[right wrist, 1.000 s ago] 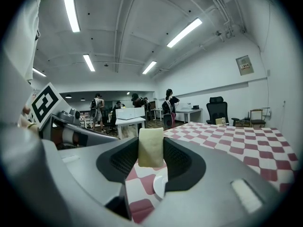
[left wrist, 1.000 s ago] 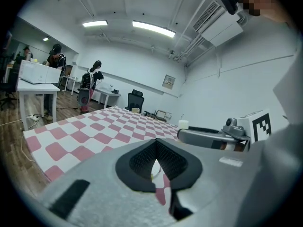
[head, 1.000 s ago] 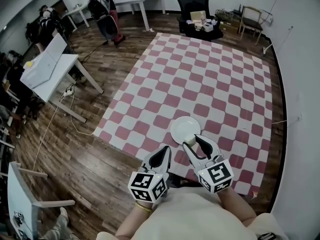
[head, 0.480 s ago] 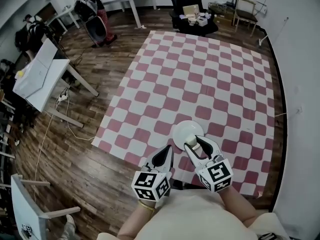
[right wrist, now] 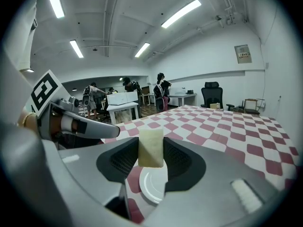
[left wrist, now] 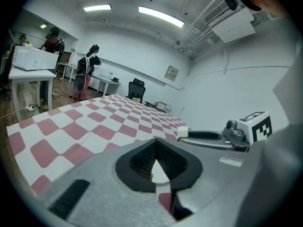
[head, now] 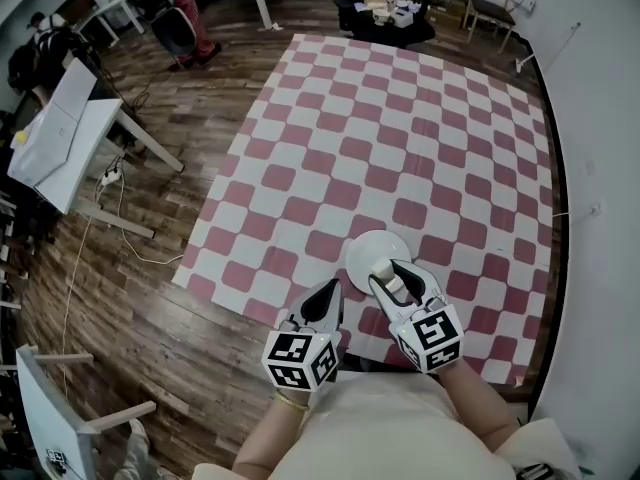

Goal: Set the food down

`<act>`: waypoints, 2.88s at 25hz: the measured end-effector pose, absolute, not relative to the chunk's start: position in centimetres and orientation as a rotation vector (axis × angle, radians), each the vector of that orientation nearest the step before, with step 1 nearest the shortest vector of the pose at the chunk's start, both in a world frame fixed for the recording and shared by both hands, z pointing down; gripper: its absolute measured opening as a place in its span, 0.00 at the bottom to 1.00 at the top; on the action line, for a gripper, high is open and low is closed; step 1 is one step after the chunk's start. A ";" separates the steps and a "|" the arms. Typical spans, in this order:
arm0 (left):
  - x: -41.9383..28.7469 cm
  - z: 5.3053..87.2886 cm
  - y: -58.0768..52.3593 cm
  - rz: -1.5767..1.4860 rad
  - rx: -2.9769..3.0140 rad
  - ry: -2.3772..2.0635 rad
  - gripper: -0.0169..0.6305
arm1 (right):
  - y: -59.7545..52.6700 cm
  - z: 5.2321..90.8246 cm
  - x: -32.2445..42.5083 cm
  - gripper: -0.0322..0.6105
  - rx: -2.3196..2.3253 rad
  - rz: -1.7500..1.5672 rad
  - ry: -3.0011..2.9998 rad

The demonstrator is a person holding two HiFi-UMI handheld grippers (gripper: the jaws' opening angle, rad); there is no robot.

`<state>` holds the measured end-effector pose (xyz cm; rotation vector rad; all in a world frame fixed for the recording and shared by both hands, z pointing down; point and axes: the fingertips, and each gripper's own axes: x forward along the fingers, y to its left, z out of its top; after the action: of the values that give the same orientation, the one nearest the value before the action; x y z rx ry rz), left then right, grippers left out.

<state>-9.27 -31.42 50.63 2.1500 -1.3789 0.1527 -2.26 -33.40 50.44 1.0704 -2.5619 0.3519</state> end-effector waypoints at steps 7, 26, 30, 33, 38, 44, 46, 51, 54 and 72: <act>-9.9 54.0 -32.1 0.187 2.074 -1.365 0.04 | -34.4 53.9 -2.0 0.31 1.056 0.394 -2.476; -10.0 58.0 -33.8 0.286 2.045 -1.284 0.04 | -36.9 60.8 -1.9 0.31 1.028 0.443 -2.252; -9.9 58.1 -34.5 0.297 2.056 -1.267 0.04 | -37.4 62.1 -1.6 0.31 1.021 0.456 -2.203; -9.7 58.4 -34.9 0.305 2.065 -1.251 0.04 | -37.5 62.8 -1.6 0.31 1.011 0.472 -2.177; -9.4 58.4 -35.6 0.307 2.079 -1.237 0.04 | -37.8 63.5 -1.5 0.31 0.993 0.482 -2.149; -9.2 58.4 -35.7 0.309 2.084 -1.225 0.04 | -38.0 64.0 -1.7 0.31 0.964 0.454 -2.119; -9.3 58.4 -35.7 0.310 2.082 -1.225 0.04 | -38.0 64.0 -1.8 0.31 0.963 0.451 -2.119; -9.4 58.5 -35.6 0.316 2.083 -1.226 0.04 | -37.9 64.1 -1.9 0.31 0.958 0.440 -2.120; -9.3 58.3 -35.4 0.314 2.092 -1.227 0.04 | -37.8 63.8 -2.0 0.32 0.958 0.429 -2.133; -7.7 56.4 -32.7 0.294 2.122 -1.250 0.04 | -35.4 59.0 -1.7 0.30 1.026 0.388 -2.248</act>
<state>-7.69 -32.66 56.44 2.1217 -1.2495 0.2938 -1.70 -35.37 59.01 1.0261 -2.2484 0.3876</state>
